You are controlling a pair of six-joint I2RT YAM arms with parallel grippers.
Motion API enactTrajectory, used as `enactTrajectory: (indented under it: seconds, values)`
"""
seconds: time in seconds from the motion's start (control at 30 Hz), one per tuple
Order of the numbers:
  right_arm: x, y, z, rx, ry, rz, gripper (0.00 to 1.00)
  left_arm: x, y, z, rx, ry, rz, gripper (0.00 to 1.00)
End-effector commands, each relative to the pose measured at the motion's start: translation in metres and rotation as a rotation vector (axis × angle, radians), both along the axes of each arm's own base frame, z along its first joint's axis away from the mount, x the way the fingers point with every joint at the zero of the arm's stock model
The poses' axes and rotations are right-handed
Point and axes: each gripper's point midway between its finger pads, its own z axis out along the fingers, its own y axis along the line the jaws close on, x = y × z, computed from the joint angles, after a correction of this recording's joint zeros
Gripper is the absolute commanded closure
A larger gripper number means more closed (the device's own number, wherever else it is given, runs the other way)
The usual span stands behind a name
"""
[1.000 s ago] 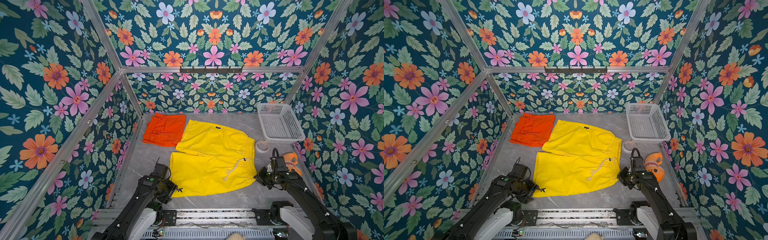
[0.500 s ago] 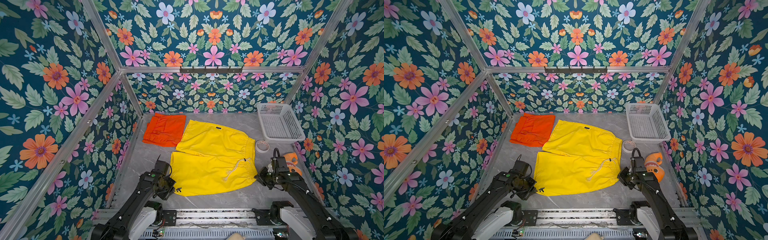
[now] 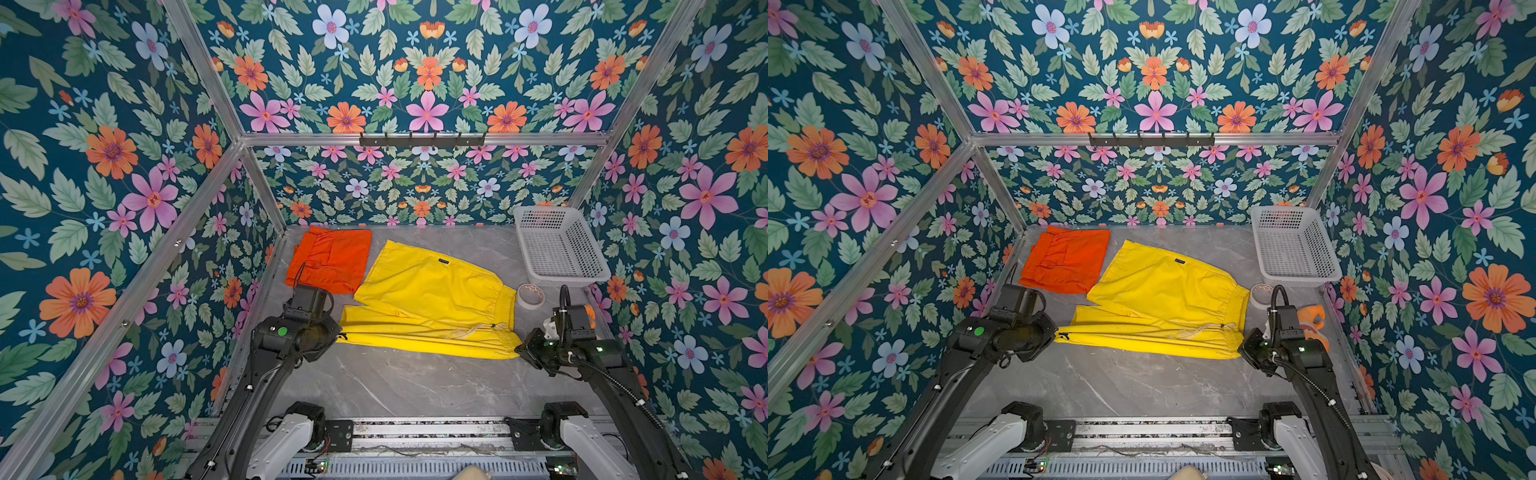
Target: Fold and stack the shorts
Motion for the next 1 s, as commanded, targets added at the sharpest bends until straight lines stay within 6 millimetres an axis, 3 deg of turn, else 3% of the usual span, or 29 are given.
enactTrajectory:
  seconds: [0.0, 0.17, 0.4, 0.6, 0.83, 0.97]
  values:
    - [-0.028, -0.020, -0.002, -0.128, 0.091, 0.006, 0.89, 0.004, 0.043, 0.024, 0.281, -0.039, -0.005, 1.00]
    - [-0.022, -0.022, 0.029, -0.172, 0.064, 0.068, 0.89, 0.046, 0.041, 0.067, 0.392, -0.142, -0.110, 1.00]
    - [0.003, -0.023, 0.065, -0.220, 0.047, 0.146, 0.92, 0.119, 0.010, 0.105, 0.402, -0.296, -0.241, 1.00]
    - [0.019, -0.016, 0.067, -0.197, 0.074, 0.192, 0.94, 0.168, -0.010, 0.119, 0.434, -0.354, -0.320, 1.00]
    - [0.030, -0.013, 0.059, -0.180, 0.130, 0.210, 0.94, 0.209, -0.034, 0.114, 0.413, -0.388, -0.363, 1.00]
    - [0.038, -0.013, 0.057, -0.179, 0.141, 0.212, 0.94, 0.230, -0.049, 0.120, 0.385, -0.445, -0.375, 1.00]
